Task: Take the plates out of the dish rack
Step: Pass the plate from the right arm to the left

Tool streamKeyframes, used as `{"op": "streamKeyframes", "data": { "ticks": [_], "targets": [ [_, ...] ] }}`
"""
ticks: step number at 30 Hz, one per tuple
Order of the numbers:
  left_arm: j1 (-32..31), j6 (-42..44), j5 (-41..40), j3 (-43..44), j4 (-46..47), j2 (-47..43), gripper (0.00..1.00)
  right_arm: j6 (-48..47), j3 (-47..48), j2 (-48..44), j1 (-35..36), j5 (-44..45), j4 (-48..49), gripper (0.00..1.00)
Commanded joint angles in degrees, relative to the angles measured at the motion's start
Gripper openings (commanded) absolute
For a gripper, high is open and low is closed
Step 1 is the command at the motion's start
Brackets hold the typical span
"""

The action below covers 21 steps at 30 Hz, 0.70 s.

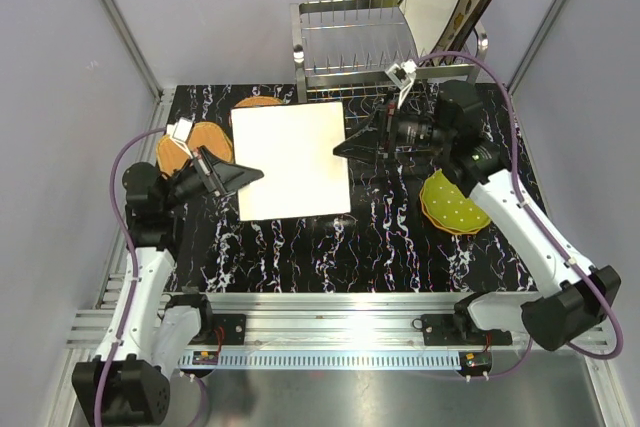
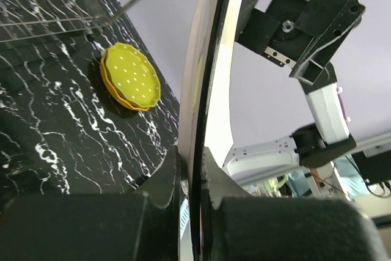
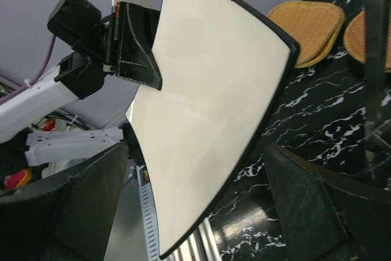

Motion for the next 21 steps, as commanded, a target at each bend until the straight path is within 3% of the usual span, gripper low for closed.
{"op": "streamKeyframes", "data": {
  "ticks": [1,7,15,21],
  "targets": [
    [1.93,-2.77,0.29,0.42,7.0,-3.38,0.0,-9.42,-1.34,-3.72,-2.3,1.8,-2.08,1.0],
    [2.81,0.31,0.38,-3.63,4.54,-4.0,0.0,-16.73,-4.85,-7.15,-5.38,-0.31,-5.25,1.0],
    [3.43,8.47,1.08,-6.0,-4.16,-1.72,0.0,-18.06,-9.6,-9.44,-7.93,-0.4,-5.52,1.0],
    [2.81,7.26,-1.02,-9.34,-1.27,0.74,0.0,-17.44,-11.1,-9.79,-8.55,0.04,-4.38,1.0]
  ]
}}
